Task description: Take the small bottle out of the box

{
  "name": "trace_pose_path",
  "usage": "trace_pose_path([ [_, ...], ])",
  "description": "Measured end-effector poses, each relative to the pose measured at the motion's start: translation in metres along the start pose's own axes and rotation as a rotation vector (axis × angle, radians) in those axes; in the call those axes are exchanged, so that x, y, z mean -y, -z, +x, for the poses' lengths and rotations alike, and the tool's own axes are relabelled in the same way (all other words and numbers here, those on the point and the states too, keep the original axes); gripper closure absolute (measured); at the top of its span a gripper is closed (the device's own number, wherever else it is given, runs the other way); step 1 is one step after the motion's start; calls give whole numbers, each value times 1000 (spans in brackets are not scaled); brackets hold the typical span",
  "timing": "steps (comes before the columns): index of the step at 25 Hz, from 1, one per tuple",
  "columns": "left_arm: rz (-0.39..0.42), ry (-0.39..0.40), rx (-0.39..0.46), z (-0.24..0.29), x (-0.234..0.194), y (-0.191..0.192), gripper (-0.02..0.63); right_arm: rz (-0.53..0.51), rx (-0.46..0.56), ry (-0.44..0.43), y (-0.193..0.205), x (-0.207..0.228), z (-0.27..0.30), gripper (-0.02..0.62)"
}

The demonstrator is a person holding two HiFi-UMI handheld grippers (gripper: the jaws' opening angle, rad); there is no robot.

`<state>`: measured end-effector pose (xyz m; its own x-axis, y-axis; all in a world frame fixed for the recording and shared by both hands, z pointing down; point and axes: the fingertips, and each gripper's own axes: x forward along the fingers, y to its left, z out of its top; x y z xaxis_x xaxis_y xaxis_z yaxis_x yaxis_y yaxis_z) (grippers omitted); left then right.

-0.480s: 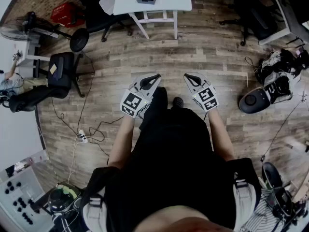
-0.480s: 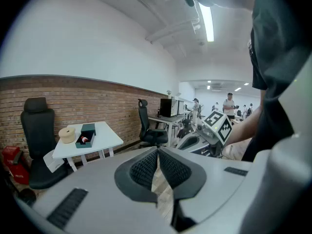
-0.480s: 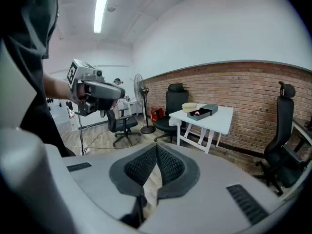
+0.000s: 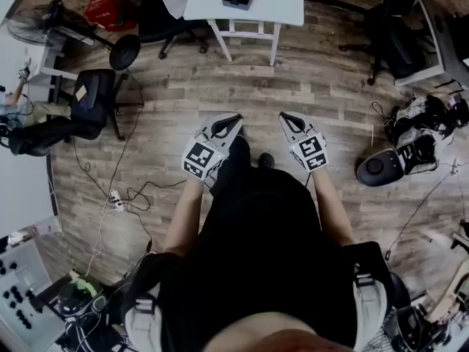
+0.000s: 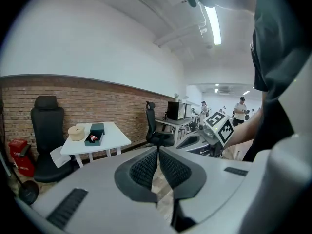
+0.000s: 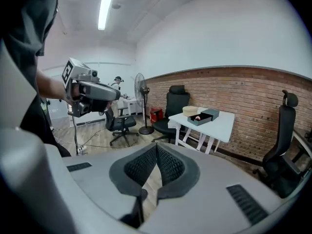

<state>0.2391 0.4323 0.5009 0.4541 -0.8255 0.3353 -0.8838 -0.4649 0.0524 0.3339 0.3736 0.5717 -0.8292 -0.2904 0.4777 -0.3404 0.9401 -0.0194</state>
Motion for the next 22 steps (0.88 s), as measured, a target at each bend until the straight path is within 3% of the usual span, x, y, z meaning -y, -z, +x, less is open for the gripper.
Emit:
trace_pose_path([
  [8, -8, 5, 12, 7, -43, -6, 575, -7, -42, 21, -14, 21, 29, 597],
  [22, 24, 62, 33, 17, -157, -26, 575, -35, -80, 101, -72, 44, 110, 597],
])
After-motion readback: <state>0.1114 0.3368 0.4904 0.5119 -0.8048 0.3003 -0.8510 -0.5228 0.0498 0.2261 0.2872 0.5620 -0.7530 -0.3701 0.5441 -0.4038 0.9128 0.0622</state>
